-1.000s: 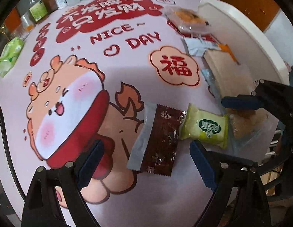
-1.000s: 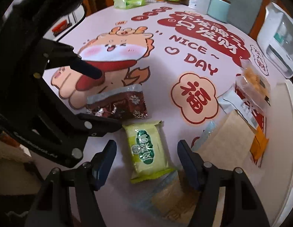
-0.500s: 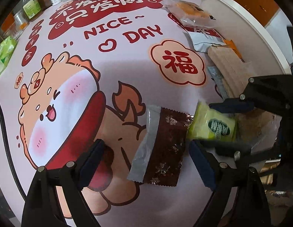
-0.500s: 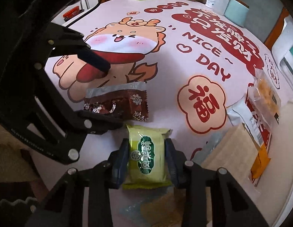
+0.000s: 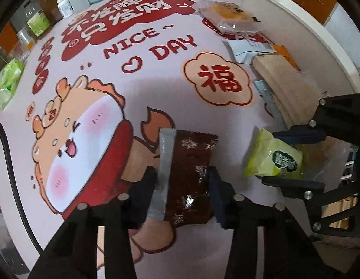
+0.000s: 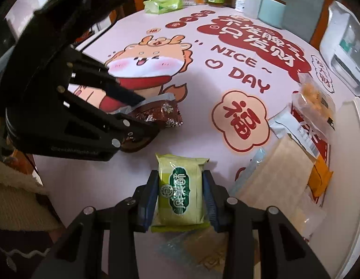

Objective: Organize snacks
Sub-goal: 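Grasp the brown candy with the left gripper while the right gripper grasps the green cake, then carry both packs over the white tray and open both grippers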

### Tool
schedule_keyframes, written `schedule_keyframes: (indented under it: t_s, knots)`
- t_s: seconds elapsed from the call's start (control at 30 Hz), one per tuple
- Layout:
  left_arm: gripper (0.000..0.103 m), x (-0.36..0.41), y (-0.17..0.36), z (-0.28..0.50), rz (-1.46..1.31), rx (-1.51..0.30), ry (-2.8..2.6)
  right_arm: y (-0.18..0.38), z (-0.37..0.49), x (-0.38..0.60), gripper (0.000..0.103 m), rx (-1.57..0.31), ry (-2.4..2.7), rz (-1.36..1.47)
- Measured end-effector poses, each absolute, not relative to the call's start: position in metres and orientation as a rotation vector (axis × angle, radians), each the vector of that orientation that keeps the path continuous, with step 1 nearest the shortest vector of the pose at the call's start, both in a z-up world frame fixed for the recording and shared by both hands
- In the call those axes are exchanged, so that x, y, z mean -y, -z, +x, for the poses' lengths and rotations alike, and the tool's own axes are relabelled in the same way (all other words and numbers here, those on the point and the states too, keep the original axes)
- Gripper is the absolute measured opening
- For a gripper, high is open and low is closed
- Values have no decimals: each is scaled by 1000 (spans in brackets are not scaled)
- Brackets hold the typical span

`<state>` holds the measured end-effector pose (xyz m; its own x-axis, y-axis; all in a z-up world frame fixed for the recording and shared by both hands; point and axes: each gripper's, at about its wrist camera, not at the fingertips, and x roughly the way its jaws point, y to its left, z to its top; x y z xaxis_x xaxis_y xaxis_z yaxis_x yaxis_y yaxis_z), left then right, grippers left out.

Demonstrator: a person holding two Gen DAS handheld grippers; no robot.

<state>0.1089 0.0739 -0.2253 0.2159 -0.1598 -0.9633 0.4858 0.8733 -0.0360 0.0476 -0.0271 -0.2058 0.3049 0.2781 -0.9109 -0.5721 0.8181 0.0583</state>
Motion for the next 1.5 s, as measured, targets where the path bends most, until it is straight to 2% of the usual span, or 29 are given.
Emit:
schedule_keyframes:
  t_s: [0.1, 0.3, 0.83, 1.17, 1.5]
  knots:
    - [37, -74, 224, 108, 281, -1286, 442, 199, 45, 30, 37, -1110, -562, -266]
    - [35, -78, 210, 99, 264, -1283, 428, 181, 39, 41, 37, -1077, -522, -198]
    - [35, -49, 100, 67, 251, -1094, 405, 92, 10, 116, 37, -909, -422, -63]
    - [35, 26, 29, 56, 244, -950, 453, 39, -7, 205, 37, -776, -292, 20]
    - [35, 128, -11, 69, 226, -857, 504, 2, -2, 301, 37, -723, -90, 99]
